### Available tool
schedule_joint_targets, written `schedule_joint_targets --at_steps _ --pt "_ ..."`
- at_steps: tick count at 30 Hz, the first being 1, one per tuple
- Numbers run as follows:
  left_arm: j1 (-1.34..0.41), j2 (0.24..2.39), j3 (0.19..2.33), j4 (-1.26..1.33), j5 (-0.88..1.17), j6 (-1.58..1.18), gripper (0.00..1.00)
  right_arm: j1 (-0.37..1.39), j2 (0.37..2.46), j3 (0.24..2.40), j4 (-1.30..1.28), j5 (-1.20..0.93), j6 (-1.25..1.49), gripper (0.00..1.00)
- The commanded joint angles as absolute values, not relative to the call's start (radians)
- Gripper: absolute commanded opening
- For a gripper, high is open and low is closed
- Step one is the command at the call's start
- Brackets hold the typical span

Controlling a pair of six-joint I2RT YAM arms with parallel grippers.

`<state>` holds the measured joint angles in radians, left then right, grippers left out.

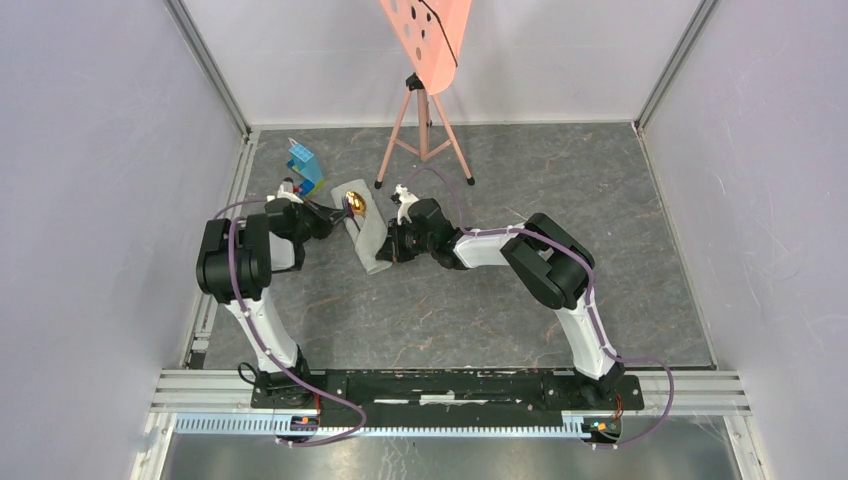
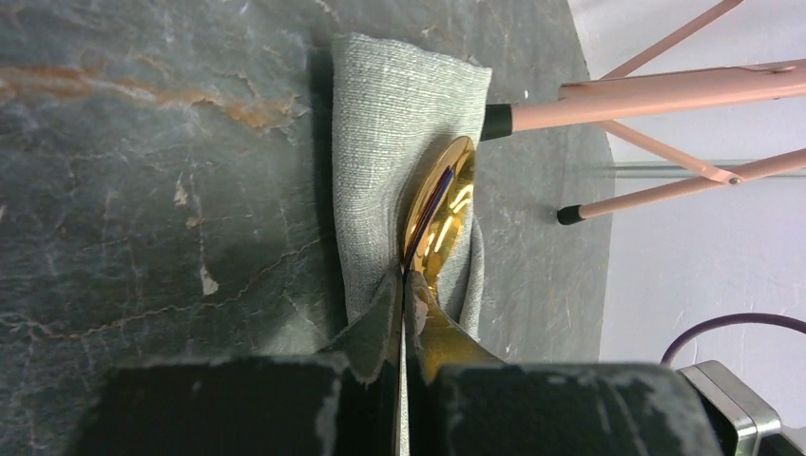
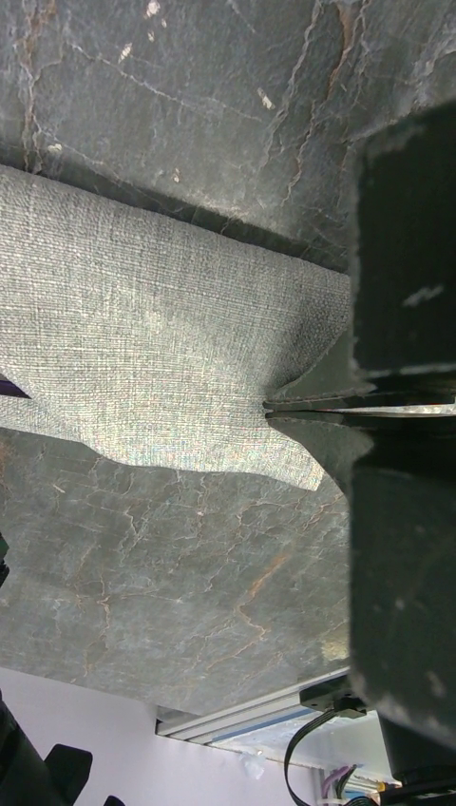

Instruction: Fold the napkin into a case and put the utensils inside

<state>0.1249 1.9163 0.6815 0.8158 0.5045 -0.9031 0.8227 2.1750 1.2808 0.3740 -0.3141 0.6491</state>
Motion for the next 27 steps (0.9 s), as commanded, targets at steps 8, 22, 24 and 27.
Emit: schedule_joint_targets --at_steps 8,22,24,27 --pt "0.115 1.873 0.732 0.659 0.52 -0.857 0.2 0.825 2.178 1.312 0.382 -0.307 0.639 0.0" --pt "0.11 1.465 0.802 0.109 0.314 -0.579 0.42 0.823 1.98 1.436 0.047 -0.168 0.43 0.45" --pt "0.111 1.386 0.806 0.05 0.314 -0.542 0.43 0.822 1.874 1.387 0.014 -0.135 0.392 0.5" --pt "0.108 1.247 0.836 -0.074 0.357 -0.492 0.43 0.823 1.697 1.291 -0.066 -0.095 0.307 0.6"
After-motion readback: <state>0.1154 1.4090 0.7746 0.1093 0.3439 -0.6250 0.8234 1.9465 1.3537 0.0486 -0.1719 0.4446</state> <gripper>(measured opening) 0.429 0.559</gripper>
